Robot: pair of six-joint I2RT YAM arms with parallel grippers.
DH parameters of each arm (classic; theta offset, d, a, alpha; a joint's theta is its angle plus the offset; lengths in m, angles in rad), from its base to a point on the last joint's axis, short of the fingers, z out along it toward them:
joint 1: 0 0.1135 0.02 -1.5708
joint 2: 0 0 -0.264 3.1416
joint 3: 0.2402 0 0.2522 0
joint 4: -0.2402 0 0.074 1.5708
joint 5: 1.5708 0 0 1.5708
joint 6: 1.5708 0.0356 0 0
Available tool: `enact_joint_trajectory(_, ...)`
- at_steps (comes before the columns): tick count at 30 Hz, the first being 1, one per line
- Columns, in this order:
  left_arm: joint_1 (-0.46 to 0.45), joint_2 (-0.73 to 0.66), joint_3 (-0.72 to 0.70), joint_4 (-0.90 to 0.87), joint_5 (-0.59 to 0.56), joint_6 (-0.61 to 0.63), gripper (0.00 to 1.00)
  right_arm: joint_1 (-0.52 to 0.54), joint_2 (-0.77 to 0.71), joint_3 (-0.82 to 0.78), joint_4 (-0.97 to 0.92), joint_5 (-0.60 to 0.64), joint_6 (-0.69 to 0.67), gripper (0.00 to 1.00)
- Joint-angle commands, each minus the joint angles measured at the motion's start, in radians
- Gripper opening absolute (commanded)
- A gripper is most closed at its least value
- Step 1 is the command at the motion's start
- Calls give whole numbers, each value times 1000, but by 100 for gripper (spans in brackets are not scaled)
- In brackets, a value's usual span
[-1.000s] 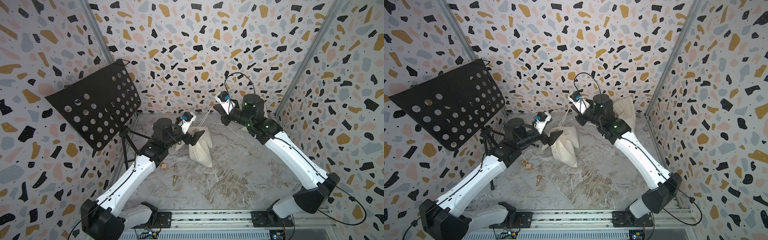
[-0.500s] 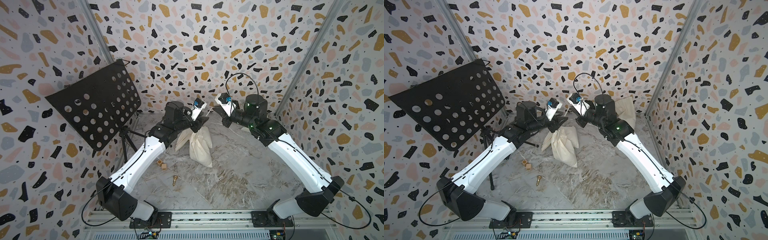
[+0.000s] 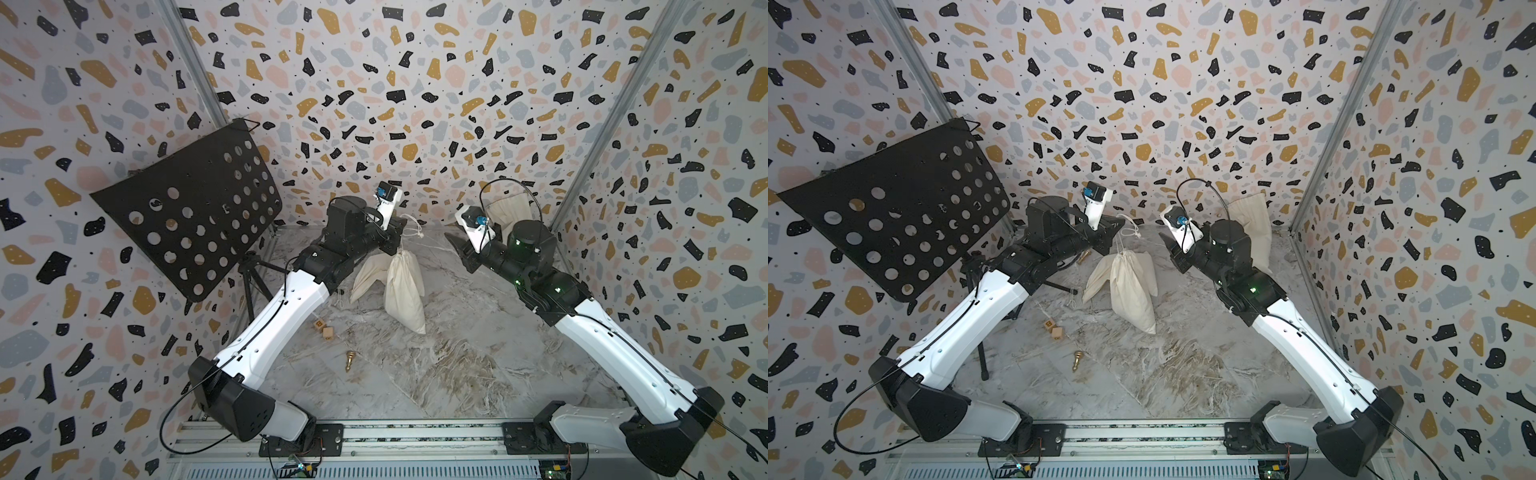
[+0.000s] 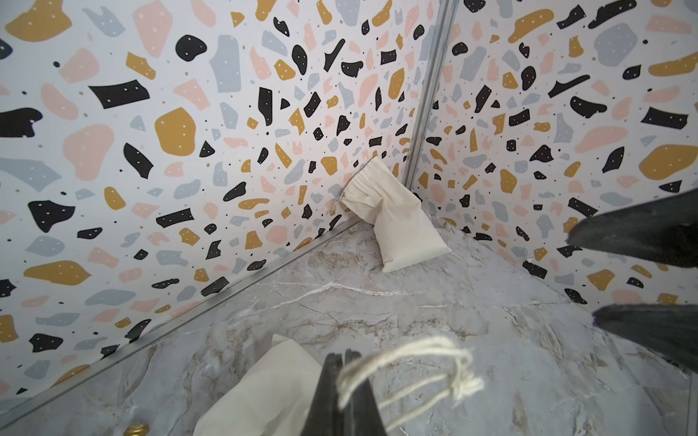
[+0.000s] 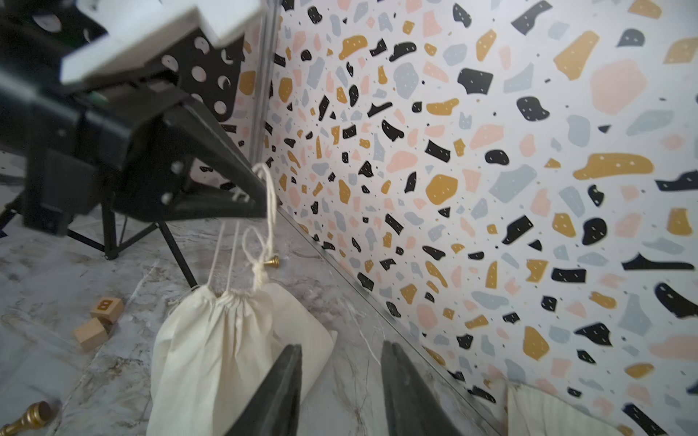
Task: Close the soil bag
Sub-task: Frap the soil bag at the center of the board.
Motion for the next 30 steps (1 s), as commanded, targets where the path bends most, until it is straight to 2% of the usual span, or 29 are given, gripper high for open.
enact_joint_trajectory(1, 0, -46, 6, 122, -11, -104, 0, -7, -75, -98, 132, -18, 93, 47)
enact_joint_trajectory(6, -1, -51, 14, 94, 52, -132, 0, -4, -53, -250, 270, -279, 263, 49)
enact_joint_trajectory(11, 0, -97, -17, 120, 108, -156, 0, 20, 18, -345, 484, -376, 359, 52)
enact_joint_trajectory(15, -1, -103, -10, 128, 133, -179, 0, 26, 102, -305, 601, -430, 382, 57)
enact_joint_trajectory(22, -2, -121, -34, 146, 169, -190, 0, 29, 259, -177, 749, -506, 451, 57)
enact_joint_trajectory(27, -2, -112, -29, 150, 178, -196, 0, 42, 337, -89, 771, -540, 475, 53)
enact_joint_trajectory(30, -2, -116, -25, 151, 185, -200, 0, 43, 369, -70, 762, -556, 484, 44)
